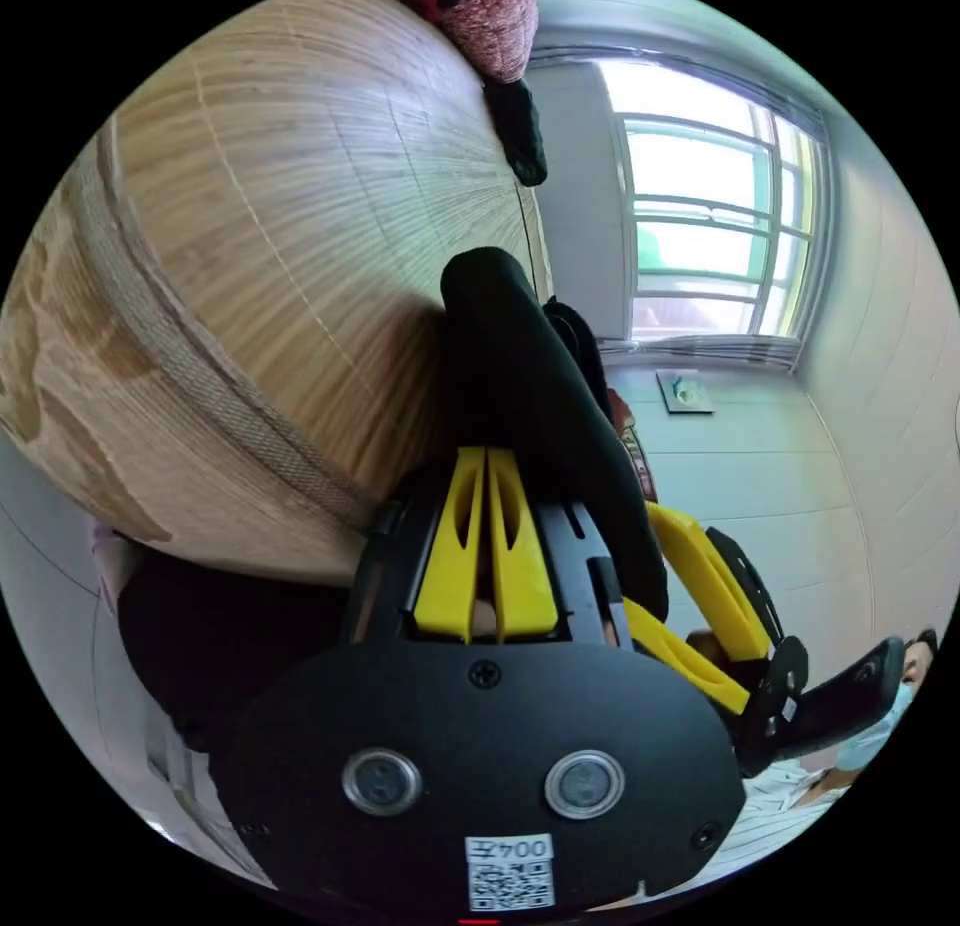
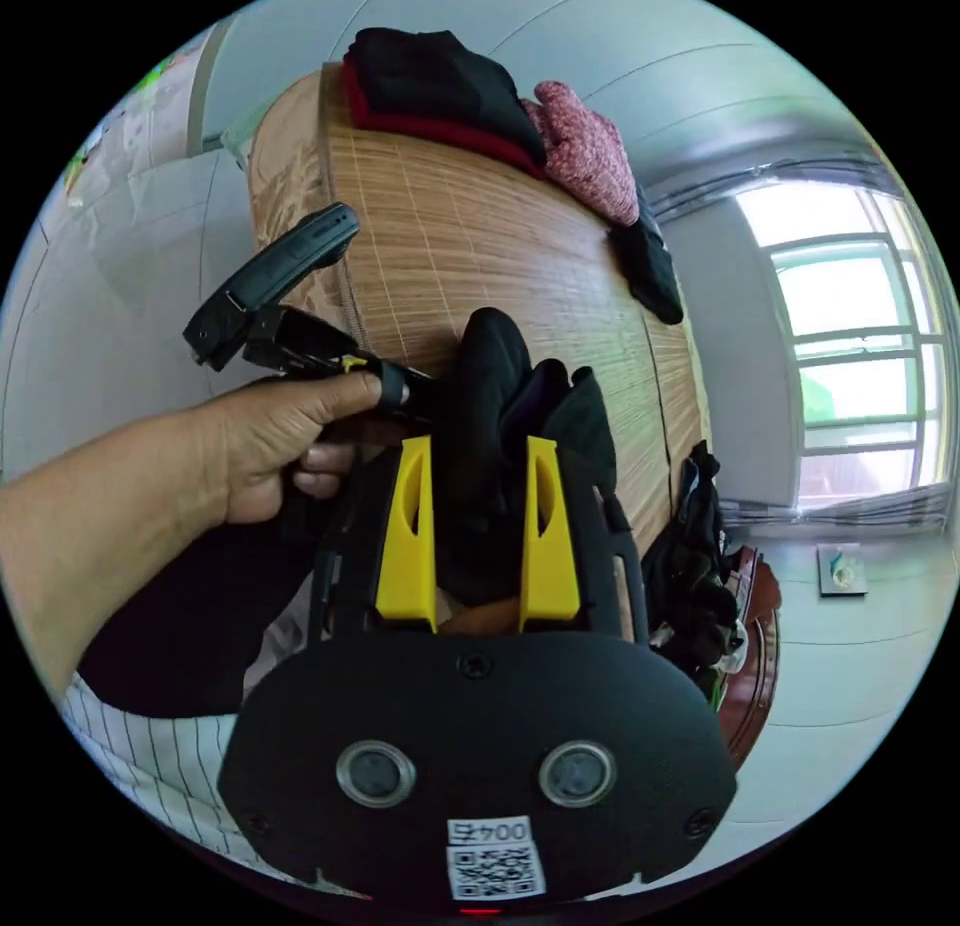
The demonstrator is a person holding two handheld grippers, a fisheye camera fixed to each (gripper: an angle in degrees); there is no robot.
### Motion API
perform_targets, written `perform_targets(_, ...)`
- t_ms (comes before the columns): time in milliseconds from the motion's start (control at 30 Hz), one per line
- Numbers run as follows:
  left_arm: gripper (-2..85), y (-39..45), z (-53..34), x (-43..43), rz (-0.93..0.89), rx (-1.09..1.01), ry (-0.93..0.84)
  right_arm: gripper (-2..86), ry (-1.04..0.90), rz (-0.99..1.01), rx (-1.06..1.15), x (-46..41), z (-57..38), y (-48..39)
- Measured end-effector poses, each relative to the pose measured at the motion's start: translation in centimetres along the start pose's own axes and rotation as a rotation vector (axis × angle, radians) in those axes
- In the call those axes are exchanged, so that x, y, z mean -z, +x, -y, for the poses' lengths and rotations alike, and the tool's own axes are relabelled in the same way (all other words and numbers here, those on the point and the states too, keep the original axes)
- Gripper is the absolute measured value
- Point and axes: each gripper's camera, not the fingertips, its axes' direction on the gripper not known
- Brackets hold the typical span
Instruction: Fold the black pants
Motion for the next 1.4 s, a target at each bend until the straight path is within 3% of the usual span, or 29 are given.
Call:
perform_targets(100,0.2,3.3,1.1,2.1,0.006,-0.063,-0.009,16.2,0.159,0.088,-0.121,1.0,-2.7,0.2)
perform_targets(200,0.1,7.1,1.1,4.2,0.034,-0.11,0.01,14.8,0.357,0.339,-0.326,0.6,-7.5,2.4)
perform_targets(333,0.1,14.2,-1.5,8.8,0.154,-0.204,0.192,11.3,0.489,0.707,-0.625,-2.7,-13.3,4.9)
perform_targets(400,0.1,17.9,-2.4,9.1,0.1,-0.271,0.238,10.2,0.493,0.694,-0.623,-3.8,-13.5,4.3)
perform_targets(500,0.1,22.2,-1.9,4.2,0.115,-0.332,0.153,11.9,0.421,0.565,-0.454,-4.4,-10.1,1.4)
perform_targets(600,0.1,20.8,-2.3,-3.0,0.321,-0.238,0.07,14.0,0.331,0.29,-0.207,-5.0,-5.8,-3.5)
perform_targets(767,0.1,18.4,-3.8,-4.8,0.11,-0.117,0.127,12.0,0.221,0.093,0.107,-7.9,-1.7,-9.8)
perform_targets(867,0.1,20.3,-4.5,-6.4,0.133,-0.141,0.114,6.0,0.254,0.096,0.072,-7.7,-1.5,-9.1)
perform_targets(1033,0.1,22.2,-6.4,-9.0,0.132,-0.139,0.127,3.9,0.429,0.14,-0.133,-2.9,-4.1,-5.2)
perform_targets(1133,0.1,22.9,-7.6,-10.6,0.115,-0.125,0.134,3.4,0.52,0.152,-0.141,-1.3,-6.6,-7.3)
perform_targets(1267,0.1,24.3,-9.4,-13.0,0.123,-0.123,0.132,3.4,0.363,0.159,0.011,-6.5,-7.2,-14.5)
perform_targets(1400,0.1,25.5,-11.3,-14.1,0.118,-0.116,0.138,4.0,0.386,0.172,-0.094,-7.5,-8.9,-14.3)
